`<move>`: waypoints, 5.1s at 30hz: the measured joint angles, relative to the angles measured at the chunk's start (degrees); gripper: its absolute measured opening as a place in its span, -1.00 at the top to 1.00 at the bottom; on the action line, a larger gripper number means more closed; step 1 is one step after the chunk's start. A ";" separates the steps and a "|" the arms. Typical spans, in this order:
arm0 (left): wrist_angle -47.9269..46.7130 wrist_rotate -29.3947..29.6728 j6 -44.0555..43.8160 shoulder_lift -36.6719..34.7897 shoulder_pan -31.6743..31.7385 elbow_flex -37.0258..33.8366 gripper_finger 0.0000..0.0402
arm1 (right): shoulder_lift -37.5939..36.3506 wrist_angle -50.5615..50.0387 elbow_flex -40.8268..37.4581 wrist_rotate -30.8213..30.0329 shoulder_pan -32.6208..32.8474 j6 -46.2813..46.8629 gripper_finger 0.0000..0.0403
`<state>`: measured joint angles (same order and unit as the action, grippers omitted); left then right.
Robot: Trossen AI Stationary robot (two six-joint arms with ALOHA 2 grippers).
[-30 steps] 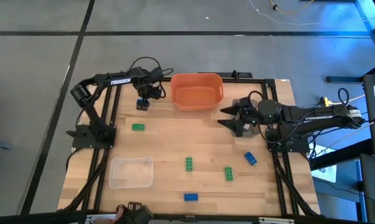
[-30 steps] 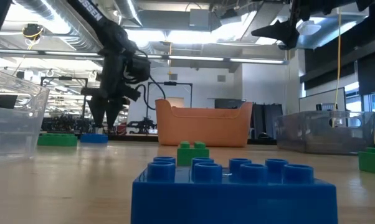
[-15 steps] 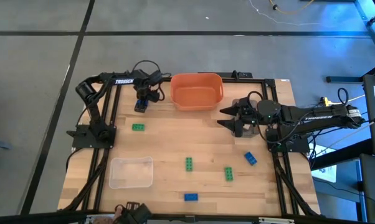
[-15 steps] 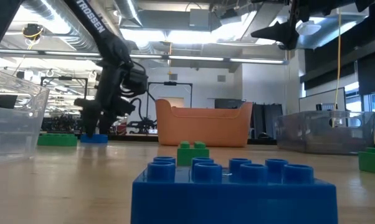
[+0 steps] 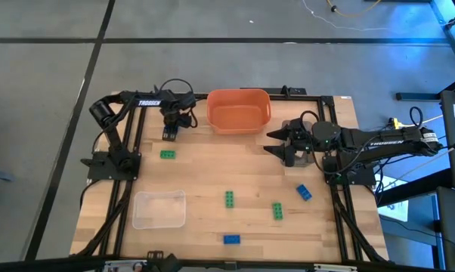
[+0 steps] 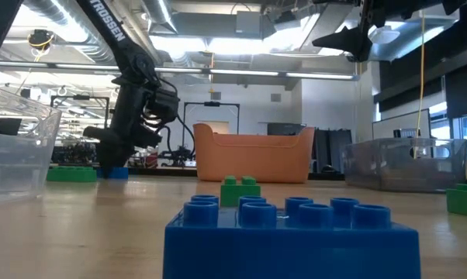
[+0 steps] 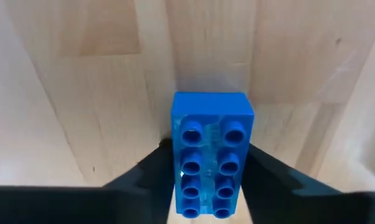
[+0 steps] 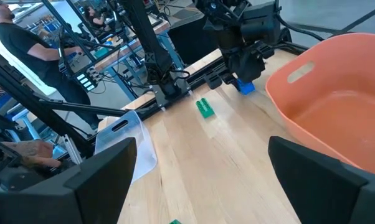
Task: Sort & place blocks by color
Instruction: Put the top left blue 8 stud game piece into the transparent bin, then put the blue 8 stud game piece block into the transparent bin
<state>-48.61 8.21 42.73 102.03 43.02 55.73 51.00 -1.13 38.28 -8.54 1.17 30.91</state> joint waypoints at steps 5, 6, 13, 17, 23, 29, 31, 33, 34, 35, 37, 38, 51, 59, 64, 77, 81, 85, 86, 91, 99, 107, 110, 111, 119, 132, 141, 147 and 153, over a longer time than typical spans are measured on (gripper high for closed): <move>-0.96 0.07 -4.78 -3.42 0.10 2.83 0.36 | 0.00 0.02 0.00 0.02 0.00 -0.35 -0.81; -1.21 0.19 -6.35 -4.98 0.11 3.87 0.36 | 0.00 0.00 0.00 0.02 0.00 -1.01 -0.81; 3.78 -5.03 -21.32 -19.64 0.60 6.96 0.36 | 0.00 0.06 0.00 -2.31 -0.04 -1.64 -0.81; 10.49 -11.98 -34.05 -29.37 -1.13 6.43 0.36 | 0.00 0.07 0.00 -2.34 -0.02 -1.59 -0.81; 26.35 -11.86 -48.89 -41.10 -12.84 0.88 0.36 | 0.00 0.65 0.00 -2.34 -0.02 -1.65 -0.81; 44.92 -1.12 -57.23 -43.64 -29.12 -6.77 0.36 | -0.02 2.45 0.00 -2.30 -0.02 -4.05 -0.81; 50.32 1.08 -58.86 -43.13 -33.33 -9.02 0.36 | -0.02 3.23 0.00 -1.83 -0.02 -5.04 -0.81; 54.99 2.56 -59.13 -42.20 -36.35 -10.51 0.36 | -0.02 3.63 0.00 -1.23 -0.02 -5.87 -0.81; 56.07 3.75 -59.11 -41.95 -37.61 -11.08 0.36 | -0.02 3.66 0.00 -1.06 -0.02 -5.87 -0.81; 56.28 4.90 -59.11 -41.91 -38.41 -11.42 0.36 | -0.02 3.63 0.00 -1.03 -0.02 -5.74 -0.81; 56.61 6.41 -59.11 -41.93 -38.74 -11.58 0.36 | -0.02 3.67 0.00 -0.96 -0.02 -5.70 -0.81; 56.67 6.73 -59.08 -41.97 -38.61 -11.56 0.36 | -0.02 3.66 0.00 -0.93 -0.02 -5.69 -0.81; 56.80 -1.71 -57.36 -42.96 -36.89 -11.54 0.36 | -0.02 3.51 0.00 -0.87 -0.02 -6.79 -0.81; 41.30 -16.11 -66.08 -44.01 -40.91 -7.35 0.36 | -0.02 3.42 0.00 -0.86 0.00 -5.52 -0.81; 24.09 -13.05 -71.55 -43.34 -51.98 -2.15 0.36 | -0.02 2.95 0.00 0.31 0.02 -5.62 -0.81; 2.62 -4.32 -97.43 -30.21 -85.67 -0.77 0.36 | -0.01 1.78 0.00 5.66 0.02 -2.95 -0.81; 1.37 -4.84 -94.74 -23.65 -87.21 -0.77 0.36 | 0.00 1.80 0.00 5.64 0.02 -2.95 -0.81; 0.93 -4.92 -91.00 -18.19 -86.74 -0.79 0.36 | 0.00 1.79 0.00 5.64 0.02 -2.88 -0.81; 0.97 -5.05 -90.36 -16.92 -86.39 -0.79 0.36 | 0.00 1.81 0.00 5.64 0.02 -2.82 -0.81; 1.04 -6.22 -88.83 -12.97 -84.75 -0.79 0.25 | 0.00 1.84 0.00 5.64 0.03 -2.09 -0.81; 1.06 -8.27 -88.65 -13.24 -81.79 -0.79 -0.06 | 0.00 1.88 0.00 5.64 0.02 -0.55 -0.81; 1.04 -12.95 -87.12 -15.24 -78.69 -0.79 -0.33 | 0.00 1.91 0.00 5.64 0.02 -1.25 -0.81; 1.06 -13.58 -86.62 -15.53 -77.82 -0.79 -0.42 | 0.00 1.92 0.00 5.64 0.02 -1.60 -0.81; 0.99 -13.60 -85.84 -15.53 -77.55 -0.79 -0.45 | 0.00 1.93 0.00 5.64 0.03 -1.74 -0.81; 0.19 -13.89 -81.50 -15.53 -74.78 -0.79 -0.54 | 0.00 1.95 0.00 5.66 0.04 -2.88 -0.81; -0.01 -18.44 -79.80 -25.89 -71.73 -0.79 -0.52 | 0.00 2.23 0.00 5.68 0.04 -2.88 -0.81; 8.56 -1.28 -77.86 -41.52 -59.98 -0.79 -0.51 | 0.00 4.12 0.00 4.70 0.04 -1.55 -0.81; 33.32 6.45 -66.94 -44.84 -48.37 -2.08 -0.50 | 0.00 4.44 0.00 4.55 0.04 -1.41 -0.81; 60.23 3.27 -64.87 -44.59 -45.37 -11.00 -0.45 | 0.00 4.87 0.00 4.57 0.04 -1.40 -0.81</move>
<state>11.62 11.48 -22.14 57.43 -2.35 44.73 51.00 3.75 38.28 -3.97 1.21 29.51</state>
